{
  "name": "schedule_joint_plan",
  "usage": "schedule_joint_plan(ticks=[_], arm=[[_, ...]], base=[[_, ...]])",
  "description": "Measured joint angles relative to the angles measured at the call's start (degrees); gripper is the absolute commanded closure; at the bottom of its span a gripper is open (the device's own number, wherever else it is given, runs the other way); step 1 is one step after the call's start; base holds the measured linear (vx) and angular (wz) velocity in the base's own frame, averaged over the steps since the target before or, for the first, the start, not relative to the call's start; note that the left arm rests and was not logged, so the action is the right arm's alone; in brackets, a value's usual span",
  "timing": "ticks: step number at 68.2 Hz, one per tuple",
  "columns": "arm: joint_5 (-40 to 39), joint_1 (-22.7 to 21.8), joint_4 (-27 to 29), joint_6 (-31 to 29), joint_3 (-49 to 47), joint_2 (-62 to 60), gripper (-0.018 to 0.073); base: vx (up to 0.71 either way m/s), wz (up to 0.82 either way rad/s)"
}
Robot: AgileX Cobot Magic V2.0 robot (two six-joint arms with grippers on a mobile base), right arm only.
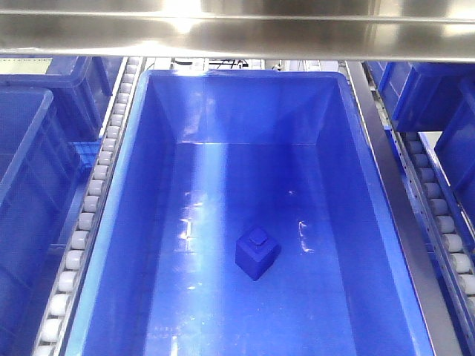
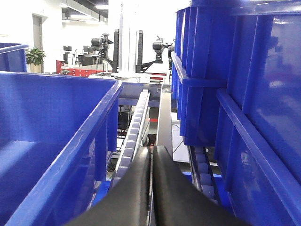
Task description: Pour parts from conveyor to right shelf
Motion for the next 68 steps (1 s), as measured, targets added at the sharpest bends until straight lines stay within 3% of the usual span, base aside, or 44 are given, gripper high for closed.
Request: schedule_joint_plan(ticks=[68], arm=[[0.2,0.0,0.0,0.0,0.0,0.0,0.0570]], base=[[0.00,0.00]])
